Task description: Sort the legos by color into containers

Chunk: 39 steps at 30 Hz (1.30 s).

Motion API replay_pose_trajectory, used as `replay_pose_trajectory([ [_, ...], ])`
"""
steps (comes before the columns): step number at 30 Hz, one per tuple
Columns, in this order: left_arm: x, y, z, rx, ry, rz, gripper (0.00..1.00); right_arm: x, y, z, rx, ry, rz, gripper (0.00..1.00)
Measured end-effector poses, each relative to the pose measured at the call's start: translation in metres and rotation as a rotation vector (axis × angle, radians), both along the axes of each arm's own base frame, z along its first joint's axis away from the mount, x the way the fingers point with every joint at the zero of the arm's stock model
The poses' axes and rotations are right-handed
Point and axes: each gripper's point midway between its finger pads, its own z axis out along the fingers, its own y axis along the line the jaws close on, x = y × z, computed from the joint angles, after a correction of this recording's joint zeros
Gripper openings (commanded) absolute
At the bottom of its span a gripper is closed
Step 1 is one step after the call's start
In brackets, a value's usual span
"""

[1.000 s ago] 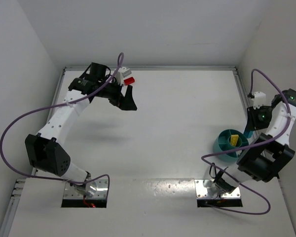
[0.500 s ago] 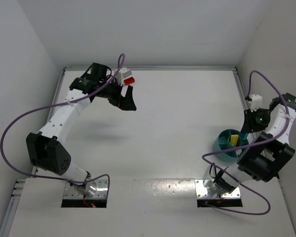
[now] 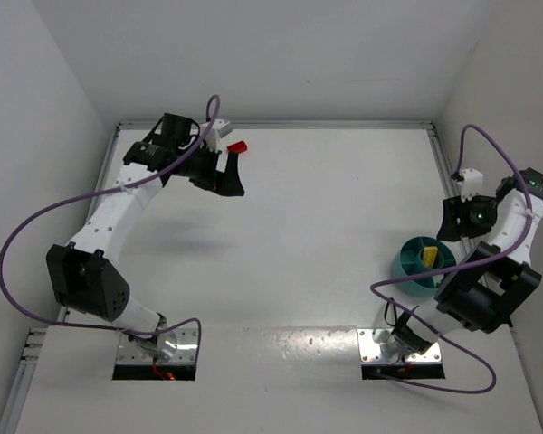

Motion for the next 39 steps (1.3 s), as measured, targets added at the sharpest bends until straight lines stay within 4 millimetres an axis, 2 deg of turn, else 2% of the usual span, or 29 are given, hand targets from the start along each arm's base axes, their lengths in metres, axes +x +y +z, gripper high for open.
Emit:
replay_pose_trajectory([
  [2, 0.007, 0.01, -0.001, 0.037, -0.012, 0.059, 1.0, 0.003, 0.002, 0.01, 0.011, -0.018, 0.002, 0.58],
  [5, 0.02, 0.037, 0.0, 0.096, -0.042, 0.167, 1.0, 0.01, 0.004, 0.034, 0.006, -0.075, 0.002, 0.6],
  [6, 0.025, 0.052, 0.001, 0.119, -0.055, 0.218, 1.0, 0.012, 0.007, 0.043, 0.004, -0.1, 0.001, 0.66],
  [7, 0.029, 0.065, 0.002, 0.138, -0.064, 0.261, 1.0, 0.013, 0.009, 0.051, 0.001, -0.122, -0.004, 0.85],
  [8, 0.035, 0.084, 0.002, 0.163, -0.075, 0.316, 1.0, 0.013, 0.012, 0.061, 0.002, -0.147, -0.014, 0.88],
  [10, 0.044, 0.115, 0.002, 0.203, -0.09, 0.399, 1.0, 0.012, 0.019, 0.074, 0.004, -0.182, -0.02, 0.88],
  [14, 0.06, 0.19, -0.008, 0.301, -0.078, 0.571, 0.96, 0.009, 0.03, 0.092, 0.024, -0.212, -0.04, 0.88],
  [17, 0.077, 0.23, -0.023, 0.351, -0.053, 0.626, 0.92, 0.008, 0.032, 0.097, 0.042, -0.21, -0.06, 0.88],
  [20, 0.093, 0.263, -0.05, 0.388, -0.012, 0.638, 0.85, 0.007, 0.035, 0.099, 0.059, -0.202, -0.076, 0.87],
  [24, 0.103, 0.284, -0.098, 0.426, 0.075, 0.593, 0.82, 0.003, 0.038, 0.101, 0.07, -0.195, -0.096, 0.86],
  [28, 0.107, 0.289, -0.13, 0.454, 0.128, 0.538, 0.8, -0.003, 0.043, 0.105, 0.06, -0.206, -0.101, 0.86],
  [31, 0.107, 0.289, -0.143, 0.465, 0.142, 0.496, 0.8, -0.008, 0.047, 0.109, 0.046, -0.218, -0.104, 0.86],
  [34, 0.11, 0.292, -0.147, 0.476, 0.126, 0.466, 0.79, -0.013, 0.05, 0.112, 0.043, -0.22, -0.111, 0.85],
  [35, 0.113, 0.294, -0.148, 0.481, 0.122, 0.458, 0.76, -0.015, 0.051, 0.112, 0.044, -0.217, -0.113, 0.85],
  [39, 0.141, 0.304, -0.155, 0.497, 0.095, 0.448, 0.73, -0.018, 0.053, 0.111, 0.052, -0.199, -0.121, 0.85],
])
